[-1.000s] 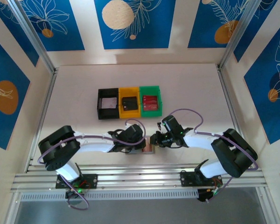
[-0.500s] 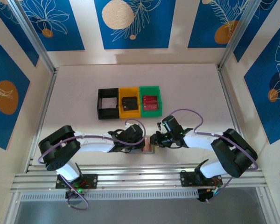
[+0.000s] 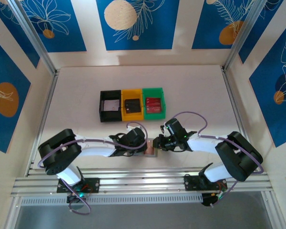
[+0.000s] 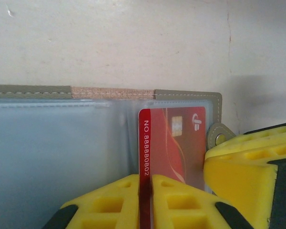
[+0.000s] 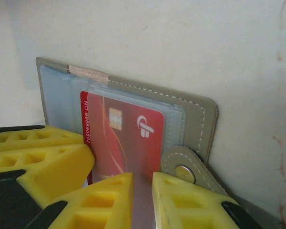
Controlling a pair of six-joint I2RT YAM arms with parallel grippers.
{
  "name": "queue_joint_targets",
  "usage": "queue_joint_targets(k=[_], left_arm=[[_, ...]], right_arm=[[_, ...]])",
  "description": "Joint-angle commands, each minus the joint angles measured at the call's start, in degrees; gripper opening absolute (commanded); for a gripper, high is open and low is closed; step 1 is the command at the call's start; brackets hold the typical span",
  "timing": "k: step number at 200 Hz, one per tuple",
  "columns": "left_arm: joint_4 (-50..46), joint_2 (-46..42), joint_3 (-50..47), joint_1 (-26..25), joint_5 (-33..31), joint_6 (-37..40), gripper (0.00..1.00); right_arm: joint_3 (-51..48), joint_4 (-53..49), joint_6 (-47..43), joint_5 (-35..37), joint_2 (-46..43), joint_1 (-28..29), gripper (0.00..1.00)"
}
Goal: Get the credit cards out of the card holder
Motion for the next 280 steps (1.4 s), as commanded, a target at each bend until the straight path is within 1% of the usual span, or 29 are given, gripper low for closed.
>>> queue_joint_targets(k=[1, 24, 47, 129, 199, 280], left_arm=[[4.87, -1.89, 0.02, -0.81, -0.47, -0.36, 0.09], [4.95, -2.25, -0.15, -0.82, -0.69, -0.39, 0.02], [4.79, -2.92, -0.50, -0.81, -1.25, -0.38, 0.00], [3.52, -6.46, -1.64, -0.79, -3.26, 0.65, 0.00], [3.23, -7.79, -2.94, -0.72, -3.54, 1.10, 0.00], [1.01, -13.07, -5.49, -0.57, -5.13, 2.88, 0.00]], right_arm=[[-2.22, -3.97, 0.61, 0.41, 2.07, 1.11, 0.20], [-2.25, -3.90, 0.64, 0.41, 2.06, 1.19, 0.20], [-2.26, -3.84, 0.69, 0.39, 2.15, 1.19, 0.20], [-2.17, -4.95, 0.43, 0.90, 1.20, 1.24, 0.20], [-2.01, -5.95, 0.04, 1.28, 0.42, 1.11, 0.20], [-1.62, -6.90, -1.92, -0.03, -1.69, 0.40, 0.20]])
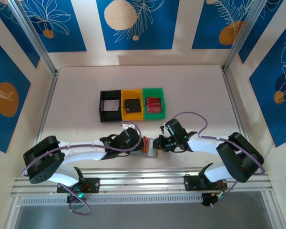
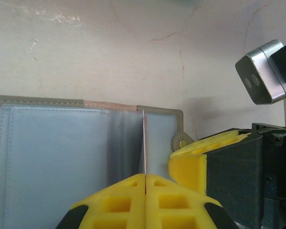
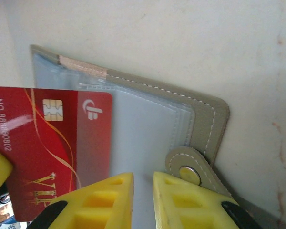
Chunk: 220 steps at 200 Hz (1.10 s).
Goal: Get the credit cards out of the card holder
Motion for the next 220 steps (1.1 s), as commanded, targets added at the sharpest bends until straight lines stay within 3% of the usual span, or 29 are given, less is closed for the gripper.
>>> queue_joint_targets(k=[1, 46, 89, 166, 220], left_arm=[[-0.52, -2.26, -0.98, -0.38, -1.81, 1.97, 0.00], [-2.40, -6.69, -2.69, -0.31, -3.16, 3.11, 0.00], [-1.34, -12.83, -5.75, -0.15, -3.62, 3.47, 0.00], [9.61, -18.63, -10.43, -0.18, 2.59, 3.79, 0.00], [19.05, -18.59, -13.78, -0.58, 6.09, 3.16, 0.00]], right_arm=[[-1.47, -5.22, -1.41, -0.16, -0.64, 0.10, 0.20], [-1.39, -5.48, -3.52, -0.91, -3.73, 0.01, 0.23], [-2.46, -4.02, -4.58, -2.73, -9.01, -0.74, 0.41], [-9.75, 17.80, -1.88, -12.65, -14.76, -0.70, 0.50], [-12.00, 24.78, -0.55, -14.58, -16.44, -0.35, 0.51]])
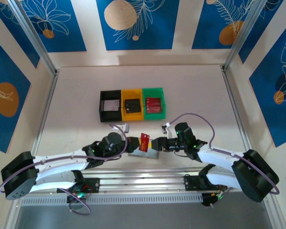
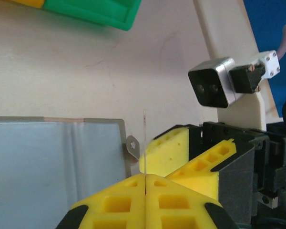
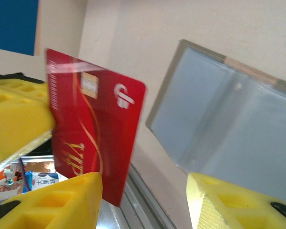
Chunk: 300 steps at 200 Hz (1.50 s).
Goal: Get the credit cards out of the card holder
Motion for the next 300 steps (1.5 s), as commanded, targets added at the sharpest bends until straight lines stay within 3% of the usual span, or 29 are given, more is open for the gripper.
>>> queue_joint_targets(k=[1, 116, 198, 231, 257, 300], left_arm=[[6.54, -0.46, -1.63, -0.58, 2.43, 0.94, 0.00], [12.67, 0.86, -2.88, -1.38, 3.40, -0.38, 0.00], [16.18, 4.01, -3.71, -2.52, 3.05, -1.24, 0.00], [17.21, 5.16, -3.54, -2.70, 3.33, -1.25, 0.00], [12.64, 2.27, -2.95, -2.66, 2.20, 0.19, 0.00], [-12.81, -11.73, 2.26, -0.55, 0.42, 10.53, 0.55]], right_arm=[[-1.54, 5.55, 0.99, -2.45, -2.11, 0.35, 0.51], [-2.98, 6.87, 0.59, -2.48, -6.80, 1.44, 0.50], [-4.54, 4.59, 0.06, 0.14, -14.96, 2.34, 0.20], [-4.88, 4.77, -0.05, -0.65, -16.15, 2.34, 0.00], [-4.03, 1.36, -1.02, -1.10, -17.00, 2.25, 0.00], [-1.44, -6.17, -4.17, -6.53, -17.42, 0.20, 0.00]])
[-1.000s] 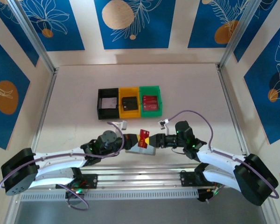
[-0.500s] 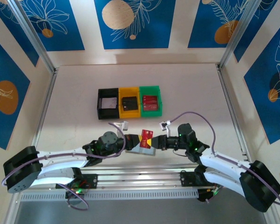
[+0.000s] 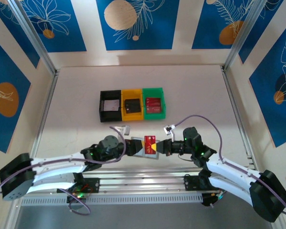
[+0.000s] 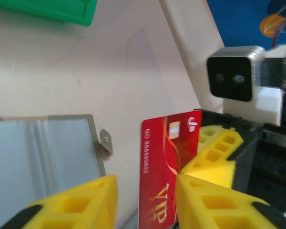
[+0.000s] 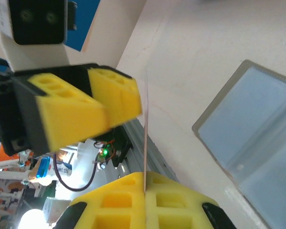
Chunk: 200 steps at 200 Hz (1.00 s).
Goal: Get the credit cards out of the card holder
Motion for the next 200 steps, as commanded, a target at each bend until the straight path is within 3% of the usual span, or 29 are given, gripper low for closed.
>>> queue_joint_targets(k=[1, 26, 56, 80, 109, 176, 200], left_arm=[[-16.32, -7.35, 4.67, 1.39, -1.16, 7.87, 0.55], [-28.62, -12.74, 9.09, 5.76, 4.10, 14.04, 0.72], [-38.59, -12.77, 14.12, 12.03, 15.29, 20.76, 0.78], [-43.05, -10.01, 18.18, 15.66, 24.41, 25.21, 0.79], [-46.66, -5.37, 23.66, 16.11, 33.54, 29.71, 0.80], [-51.91, 1.89, 27.96, 16.10, 43.24, 35.72, 0.78], [-53.44, 3.47, 28.55, 16.11, 43.88, 37.34, 0.75]], right_arm=[[2.38, -4.46, -2.83, -5.11, -0.58, -1.17, 0.00], [3.75, -5.98, -4.54, -9.02, -0.13, -1.59, 0.00], [6.45, -7.84, -6.93, -13.84, 1.57, -1.57, 0.00], [8.37, -6.85, -7.68, -16.35, 4.81, -0.27, 0.00], [11.58, -7.89, -10.00, -19.00, 10.35, 2.44, 0.00], [14.06, -8.47, -12.41, -20.73, 13.87, 5.03, 0.00], [14.77, -9.35, -13.31, -21.34, 13.94, 5.59, 0.00]])
